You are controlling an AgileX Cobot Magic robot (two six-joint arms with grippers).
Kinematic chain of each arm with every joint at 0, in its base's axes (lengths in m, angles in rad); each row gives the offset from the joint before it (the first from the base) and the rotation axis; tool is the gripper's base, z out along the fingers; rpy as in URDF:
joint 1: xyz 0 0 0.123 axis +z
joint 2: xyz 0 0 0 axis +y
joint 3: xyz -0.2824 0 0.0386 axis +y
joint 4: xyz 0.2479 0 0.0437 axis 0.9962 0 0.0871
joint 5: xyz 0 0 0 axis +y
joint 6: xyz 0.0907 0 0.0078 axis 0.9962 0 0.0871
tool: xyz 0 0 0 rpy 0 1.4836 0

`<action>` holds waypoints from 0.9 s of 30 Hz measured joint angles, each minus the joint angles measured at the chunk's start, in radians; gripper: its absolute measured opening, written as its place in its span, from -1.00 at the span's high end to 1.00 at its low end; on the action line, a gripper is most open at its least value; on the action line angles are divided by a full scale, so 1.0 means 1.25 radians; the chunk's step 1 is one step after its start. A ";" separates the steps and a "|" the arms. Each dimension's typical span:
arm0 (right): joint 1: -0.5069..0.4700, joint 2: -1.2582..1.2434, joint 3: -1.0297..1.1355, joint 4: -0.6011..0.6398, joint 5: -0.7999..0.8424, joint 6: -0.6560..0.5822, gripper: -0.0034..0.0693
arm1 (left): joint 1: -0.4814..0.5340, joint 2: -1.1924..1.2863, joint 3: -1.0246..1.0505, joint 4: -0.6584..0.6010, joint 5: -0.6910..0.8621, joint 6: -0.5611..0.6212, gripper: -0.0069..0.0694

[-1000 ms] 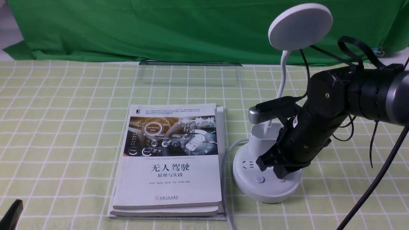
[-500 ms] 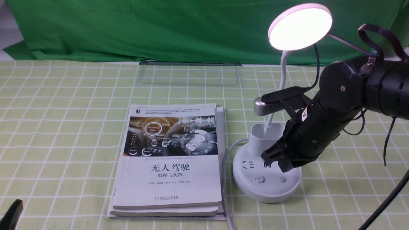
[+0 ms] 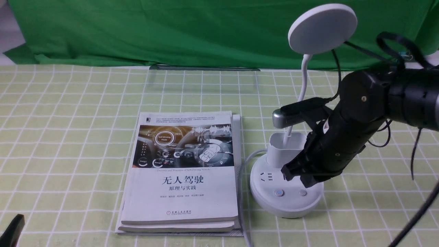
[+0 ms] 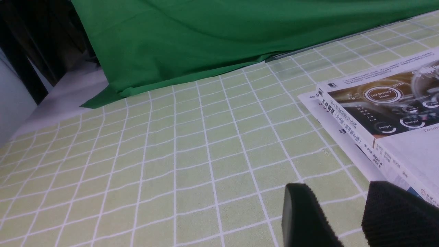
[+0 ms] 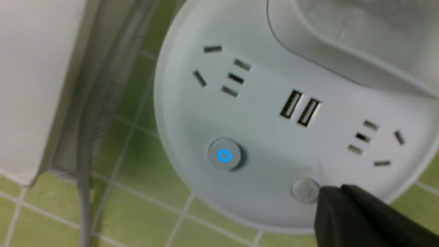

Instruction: Turn off the desk lamp on the green coffee tablecloth by hand.

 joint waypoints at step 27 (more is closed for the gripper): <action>0.032 -0.460 0.194 -0.057 0.026 0.099 0.79 | 0.000 0.000 0.000 0.000 0.000 0.000 0.18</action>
